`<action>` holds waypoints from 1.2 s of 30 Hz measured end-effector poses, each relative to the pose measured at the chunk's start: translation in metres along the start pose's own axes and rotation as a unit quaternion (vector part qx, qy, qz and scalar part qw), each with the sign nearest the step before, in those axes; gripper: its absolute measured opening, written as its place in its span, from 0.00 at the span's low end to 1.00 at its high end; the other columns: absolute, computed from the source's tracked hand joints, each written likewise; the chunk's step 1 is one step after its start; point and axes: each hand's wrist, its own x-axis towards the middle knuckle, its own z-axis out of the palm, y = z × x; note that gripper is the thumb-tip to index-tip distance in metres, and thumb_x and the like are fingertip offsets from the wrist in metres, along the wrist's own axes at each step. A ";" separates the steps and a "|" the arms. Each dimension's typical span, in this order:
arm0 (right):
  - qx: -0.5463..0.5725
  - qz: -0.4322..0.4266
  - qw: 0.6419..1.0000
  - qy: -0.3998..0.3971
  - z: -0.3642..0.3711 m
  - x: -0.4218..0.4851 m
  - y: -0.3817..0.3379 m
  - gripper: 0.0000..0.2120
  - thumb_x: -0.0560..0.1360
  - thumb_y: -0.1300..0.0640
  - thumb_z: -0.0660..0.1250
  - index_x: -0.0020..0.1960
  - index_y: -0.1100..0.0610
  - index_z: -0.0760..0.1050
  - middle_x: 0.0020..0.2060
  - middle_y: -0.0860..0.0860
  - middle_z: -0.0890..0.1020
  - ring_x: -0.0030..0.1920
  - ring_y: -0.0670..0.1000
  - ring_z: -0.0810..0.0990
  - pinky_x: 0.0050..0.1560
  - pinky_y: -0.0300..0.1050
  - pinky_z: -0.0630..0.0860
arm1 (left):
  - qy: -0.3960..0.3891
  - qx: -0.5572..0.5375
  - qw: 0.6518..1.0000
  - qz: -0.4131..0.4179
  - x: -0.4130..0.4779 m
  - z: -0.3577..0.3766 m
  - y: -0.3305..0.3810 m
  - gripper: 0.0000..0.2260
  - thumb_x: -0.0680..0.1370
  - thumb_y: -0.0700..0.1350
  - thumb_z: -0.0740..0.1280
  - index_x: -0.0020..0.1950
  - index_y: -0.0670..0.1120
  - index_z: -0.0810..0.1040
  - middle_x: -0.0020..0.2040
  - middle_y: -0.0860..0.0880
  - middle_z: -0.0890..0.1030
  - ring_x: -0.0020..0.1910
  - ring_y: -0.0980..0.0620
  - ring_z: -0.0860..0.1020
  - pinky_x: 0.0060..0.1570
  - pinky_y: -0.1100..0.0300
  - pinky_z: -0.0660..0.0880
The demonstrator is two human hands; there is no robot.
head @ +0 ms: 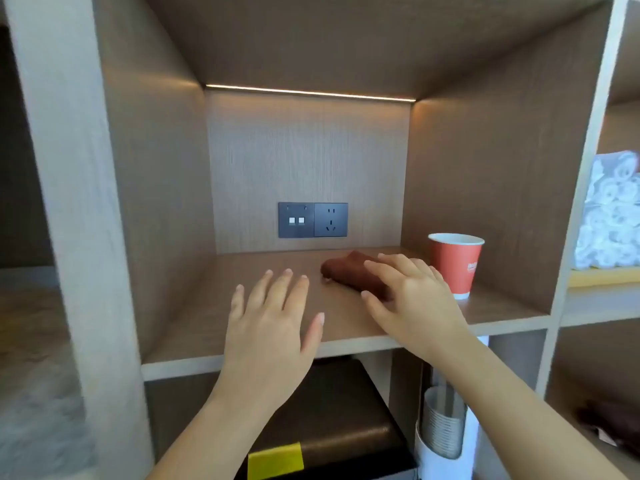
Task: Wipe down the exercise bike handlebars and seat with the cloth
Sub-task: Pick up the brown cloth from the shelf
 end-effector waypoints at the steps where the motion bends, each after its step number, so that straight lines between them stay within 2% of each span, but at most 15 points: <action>1: 0.002 -0.008 1.000 -0.001 0.003 0.008 0.005 0.22 0.75 0.46 0.61 0.68 0.48 0.66 0.68 0.48 0.69 0.67 0.53 0.67 0.68 0.55 0.61 | 0.006 -0.003 1.000 0.004 0.006 0.005 0.000 0.19 0.73 0.51 0.64 0.59 0.43 0.76 0.58 0.42 0.79 0.59 0.40 0.75 0.56 0.37 0.68; 7: -0.018 -0.054 0.998 -0.009 0.015 0.042 0.025 0.24 0.75 0.45 0.59 0.69 0.47 0.64 0.69 0.47 0.68 0.67 0.52 0.66 0.69 0.54 0.61 | 0.010 -0.005 1.000 0.019 0.026 0.020 -0.003 0.24 0.74 0.57 0.53 0.62 0.46 0.74 0.61 0.45 0.77 0.62 0.43 0.73 0.59 0.39 0.65; 13: -0.018 -0.070 0.995 -0.065 0.028 0.072 0.023 0.25 0.74 0.44 0.60 0.70 0.47 0.63 0.67 0.48 0.69 0.66 0.53 0.66 0.67 0.52 0.63 | 0.015 -0.028 0.999 0.008 0.025 0.026 -0.008 0.24 0.74 0.58 0.52 0.63 0.47 0.73 0.63 0.46 0.75 0.63 0.43 0.71 0.59 0.37 0.65; 20: -0.056 -0.010 0.981 -0.185 0.050 0.083 0.025 0.27 0.74 0.40 0.59 0.71 0.43 0.59 0.70 0.49 0.64 0.69 0.56 0.62 0.67 0.59 0.61 | -0.004 -0.046 0.999 0.010 0.023 0.025 -0.012 0.25 0.74 0.58 0.52 0.63 0.47 0.73 0.63 0.45 0.76 0.63 0.42 0.72 0.57 0.36 0.65; 22: -0.047 0.002 0.979 -0.198 0.052 0.082 0.026 0.26 0.74 0.40 0.59 0.71 0.42 0.59 0.71 0.48 0.63 0.69 0.55 0.61 0.67 0.60 0.61 | -0.004 -0.053 0.998 0.020 0.022 0.024 -0.013 0.25 0.74 0.58 0.52 0.63 0.47 0.73 0.63 0.46 0.76 0.63 0.42 0.72 0.57 0.37 0.66; 28: -0.021 0.001 0.977 -0.213 0.046 0.077 0.024 0.22 0.76 0.45 0.59 0.69 0.41 0.62 0.68 0.46 0.66 0.67 0.54 0.63 0.65 0.58 0.65 | -0.001 -0.079 0.997 0.024 0.019 0.022 -0.021 0.24 0.74 0.57 0.53 0.63 0.47 0.72 0.63 0.46 0.75 0.63 0.43 0.72 0.58 0.37 0.65; 32: -0.004 -0.037 0.980 -0.194 0.032 0.055 0.015 0.21 0.76 0.47 0.59 0.69 0.40 0.62 0.67 0.44 0.67 0.66 0.50 0.63 0.64 0.57 0.66 | -0.007 -0.096 0.995 0.035 0.017 0.022 -0.024 0.24 0.73 0.57 0.53 0.63 0.47 0.72 0.64 0.46 0.75 0.63 0.43 0.72 0.58 0.37 0.65; 36: 0.026 -0.079 0.978 -0.192 0.013 0.028 0.005 0.21 0.76 0.47 0.60 0.68 0.39 0.63 0.66 0.42 0.68 0.65 0.47 0.64 0.65 0.51 0.66 | -0.021 -0.095 0.994 0.049 0.016 0.021 -0.025 0.25 0.73 0.57 0.52 0.65 0.48 0.71 0.64 0.46 0.74 0.64 0.43 0.71 0.59 0.38 0.65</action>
